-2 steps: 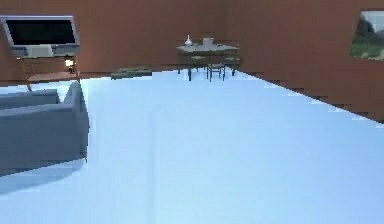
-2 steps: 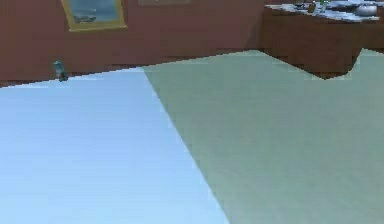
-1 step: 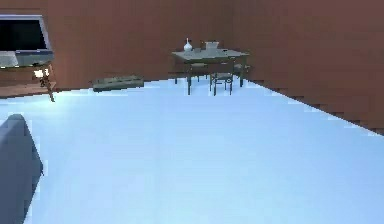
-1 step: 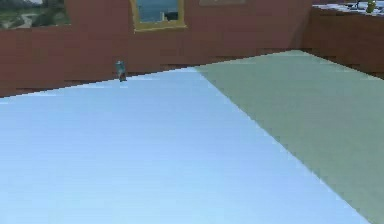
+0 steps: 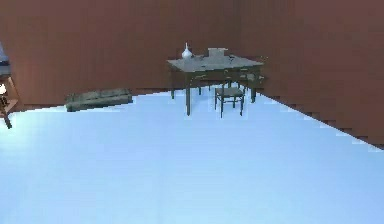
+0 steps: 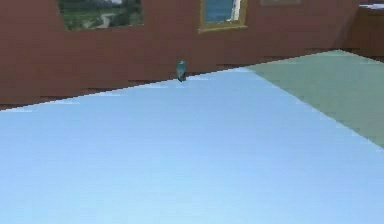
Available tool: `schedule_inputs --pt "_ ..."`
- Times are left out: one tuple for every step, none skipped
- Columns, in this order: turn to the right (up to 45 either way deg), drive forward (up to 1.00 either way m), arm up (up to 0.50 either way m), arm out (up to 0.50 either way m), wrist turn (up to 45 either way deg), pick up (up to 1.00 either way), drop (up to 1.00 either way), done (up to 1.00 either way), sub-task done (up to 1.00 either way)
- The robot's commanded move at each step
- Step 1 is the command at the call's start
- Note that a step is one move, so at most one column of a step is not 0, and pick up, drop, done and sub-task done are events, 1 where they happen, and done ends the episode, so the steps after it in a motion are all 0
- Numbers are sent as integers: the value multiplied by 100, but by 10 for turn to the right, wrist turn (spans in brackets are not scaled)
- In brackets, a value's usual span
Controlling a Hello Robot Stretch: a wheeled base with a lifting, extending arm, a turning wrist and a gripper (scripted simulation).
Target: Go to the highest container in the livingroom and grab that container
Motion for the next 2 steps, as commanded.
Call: schedule_inputs --pt "0 100 0 0 0 0 0 0 0" --pt "0 100 0 0 0 0 0 0 0"
